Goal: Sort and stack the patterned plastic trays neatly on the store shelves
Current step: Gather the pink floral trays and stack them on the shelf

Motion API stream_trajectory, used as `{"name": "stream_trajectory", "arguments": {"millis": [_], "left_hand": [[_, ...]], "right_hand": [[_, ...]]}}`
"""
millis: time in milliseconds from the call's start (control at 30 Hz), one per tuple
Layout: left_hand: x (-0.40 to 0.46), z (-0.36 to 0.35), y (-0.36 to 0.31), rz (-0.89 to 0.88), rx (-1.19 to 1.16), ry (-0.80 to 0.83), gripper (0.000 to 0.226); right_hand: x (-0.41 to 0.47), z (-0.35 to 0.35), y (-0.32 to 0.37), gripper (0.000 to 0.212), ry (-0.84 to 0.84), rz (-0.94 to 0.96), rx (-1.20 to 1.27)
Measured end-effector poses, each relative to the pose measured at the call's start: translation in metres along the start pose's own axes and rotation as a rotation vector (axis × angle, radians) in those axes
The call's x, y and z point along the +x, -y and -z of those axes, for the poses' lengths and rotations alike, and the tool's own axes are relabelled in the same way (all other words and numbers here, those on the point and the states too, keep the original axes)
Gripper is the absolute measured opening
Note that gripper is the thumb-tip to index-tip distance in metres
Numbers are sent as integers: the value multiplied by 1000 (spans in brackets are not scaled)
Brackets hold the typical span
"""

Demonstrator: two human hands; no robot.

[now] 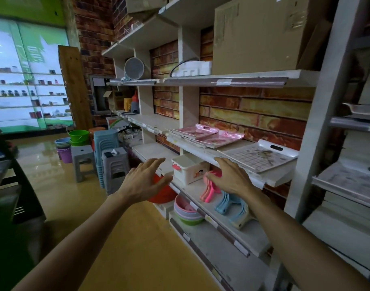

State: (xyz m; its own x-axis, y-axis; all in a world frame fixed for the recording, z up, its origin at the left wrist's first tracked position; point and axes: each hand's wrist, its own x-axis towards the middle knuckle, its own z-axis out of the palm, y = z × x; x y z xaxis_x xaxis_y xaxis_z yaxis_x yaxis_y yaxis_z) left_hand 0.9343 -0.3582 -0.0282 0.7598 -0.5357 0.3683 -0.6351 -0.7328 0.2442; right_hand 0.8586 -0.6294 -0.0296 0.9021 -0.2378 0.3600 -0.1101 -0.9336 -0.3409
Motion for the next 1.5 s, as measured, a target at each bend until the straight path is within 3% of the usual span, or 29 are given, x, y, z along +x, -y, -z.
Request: {"name": "stream_trajectory", "arguments": {"millis": [333,600,833,1000,1267,1500], "left_hand": [[194,-32,111,-105,-101,-33,66],[323,-63,165,-191,-135,-87,60],[413,-114,193,-339,-194,-88,55],[494,-153,213,-488,-123,-70,53],[636,-213,238,-692,-101,-1,45],[695,-270,255,-844,-52,71,37]], "right_hand": [[206,-71,-28,62,-62,-114,55],[334,-106,-56,41,-118,-209,118],[430,-152,-92,46,-133,-340,234],[514,-184,-118,22,-197,-424,310],[622,-223,-156,29,-176,-590,237],[661,-250,-174,42,-49,-769,173]]}}
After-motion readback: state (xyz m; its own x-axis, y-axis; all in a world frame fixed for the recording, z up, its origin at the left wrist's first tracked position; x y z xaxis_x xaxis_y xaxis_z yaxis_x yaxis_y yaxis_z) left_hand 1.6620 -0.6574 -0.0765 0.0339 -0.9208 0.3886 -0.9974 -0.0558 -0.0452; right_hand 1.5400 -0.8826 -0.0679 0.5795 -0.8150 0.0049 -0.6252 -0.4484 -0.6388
